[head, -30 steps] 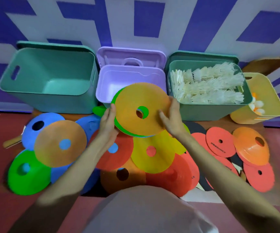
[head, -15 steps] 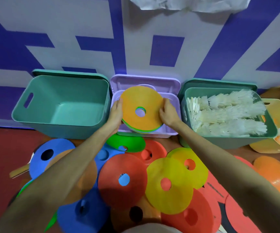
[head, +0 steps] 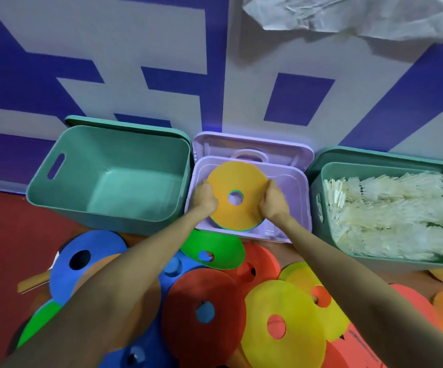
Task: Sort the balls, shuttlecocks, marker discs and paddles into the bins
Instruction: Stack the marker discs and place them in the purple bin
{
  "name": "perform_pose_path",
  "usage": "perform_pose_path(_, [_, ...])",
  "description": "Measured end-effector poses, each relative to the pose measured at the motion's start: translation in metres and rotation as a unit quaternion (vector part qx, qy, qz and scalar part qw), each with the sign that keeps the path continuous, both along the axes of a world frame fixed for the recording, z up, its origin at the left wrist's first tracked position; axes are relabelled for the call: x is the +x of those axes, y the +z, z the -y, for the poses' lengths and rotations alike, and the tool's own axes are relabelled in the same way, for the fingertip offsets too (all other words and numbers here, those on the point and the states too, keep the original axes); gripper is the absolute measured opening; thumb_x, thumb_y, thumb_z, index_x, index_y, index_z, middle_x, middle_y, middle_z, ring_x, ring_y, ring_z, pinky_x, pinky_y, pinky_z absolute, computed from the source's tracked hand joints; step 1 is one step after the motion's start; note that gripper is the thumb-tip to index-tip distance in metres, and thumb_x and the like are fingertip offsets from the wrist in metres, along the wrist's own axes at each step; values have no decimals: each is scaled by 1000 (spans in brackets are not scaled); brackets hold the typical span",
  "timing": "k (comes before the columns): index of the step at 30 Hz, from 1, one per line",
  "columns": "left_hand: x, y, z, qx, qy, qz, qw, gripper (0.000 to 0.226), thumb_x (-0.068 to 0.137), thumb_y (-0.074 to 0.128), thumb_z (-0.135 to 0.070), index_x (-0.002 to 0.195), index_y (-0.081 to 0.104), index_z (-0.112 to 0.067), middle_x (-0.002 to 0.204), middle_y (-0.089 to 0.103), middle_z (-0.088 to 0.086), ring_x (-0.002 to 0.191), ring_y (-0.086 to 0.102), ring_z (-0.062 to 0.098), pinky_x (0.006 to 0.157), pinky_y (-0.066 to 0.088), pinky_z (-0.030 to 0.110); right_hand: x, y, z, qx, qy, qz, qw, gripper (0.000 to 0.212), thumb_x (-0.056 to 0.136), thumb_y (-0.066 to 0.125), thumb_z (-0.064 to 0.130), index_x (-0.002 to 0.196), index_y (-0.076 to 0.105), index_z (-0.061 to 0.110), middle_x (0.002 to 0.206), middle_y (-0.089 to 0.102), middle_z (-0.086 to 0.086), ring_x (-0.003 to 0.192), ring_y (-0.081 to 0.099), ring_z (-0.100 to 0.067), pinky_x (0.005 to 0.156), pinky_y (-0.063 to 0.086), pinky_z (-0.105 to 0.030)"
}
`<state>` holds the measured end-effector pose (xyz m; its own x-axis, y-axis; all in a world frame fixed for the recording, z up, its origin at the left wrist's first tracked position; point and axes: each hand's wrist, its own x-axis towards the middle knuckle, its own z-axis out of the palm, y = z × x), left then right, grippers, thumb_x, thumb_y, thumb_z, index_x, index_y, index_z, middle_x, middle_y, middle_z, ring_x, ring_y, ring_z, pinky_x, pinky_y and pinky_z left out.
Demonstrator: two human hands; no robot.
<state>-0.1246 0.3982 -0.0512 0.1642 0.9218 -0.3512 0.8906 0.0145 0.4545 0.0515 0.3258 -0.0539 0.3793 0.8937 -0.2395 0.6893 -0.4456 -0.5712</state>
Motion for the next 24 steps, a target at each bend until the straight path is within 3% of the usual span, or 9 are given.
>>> perform_pose_path(5, [3,-20,1,-27,-32,-31,999,33,85,52,3,118,48,5,121,59,26,112,56,42,88,47,45,11,-23,-2,-56,7,32,998,27,91,42,4,116,38,-4,118,51,-27,105,54,-44,74,40,-44])
perform_pose_path(10, [0,-20,2,-46,-54,-35,997,31,85,50,5,115,47,5,119,58,26,110,56,41,85,48,44,12,-31,-3,-101,12,34,994,36,94,36,3,127,33,-8,126,46,-28,109,53,-44,83,41,-45])
perform_pose_path(15, [-2,-2,14,-57,-32,-3,998,38,84,52,-3,121,44,3,120,53,22,105,56,39,71,44,38,11,-29,4,-105,-1,3,995,48,91,41,4,135,26,-8,127,40,-31,111,48,-47,86,41,-44])
perform_pose_path(20, [-14,19,48,48,-34,90,994,50,87,55,-8,136,44,-7,132,47,16,118,51,33,93,44,40,4,-3,42,-20,33,-14,999,49,87,53,3,131,35,-7,126,42,-27,120,38,-40,93,35,-40])
perform_pose_path(22, [-17,25,71,117,-45,166,978,42,86,56,-6,128,52,-6,126,53,14,114,55,29,92,45,40,2,13,72,53,39,-23,998,48,87,56,2,132,39,-5,125,45,-23,117,44,-36,95,39,-41])
perform_pose_path(24, [-17,31,98,166,-59,236,956,33,85,57,-3,118,59,-6,114,59,10,102,60,24,84,50,40,-2,27,109,137,31,-22,990,39,88,54,3,127,47,-2,113,51,-17,103,52,-30,85,45,-37])
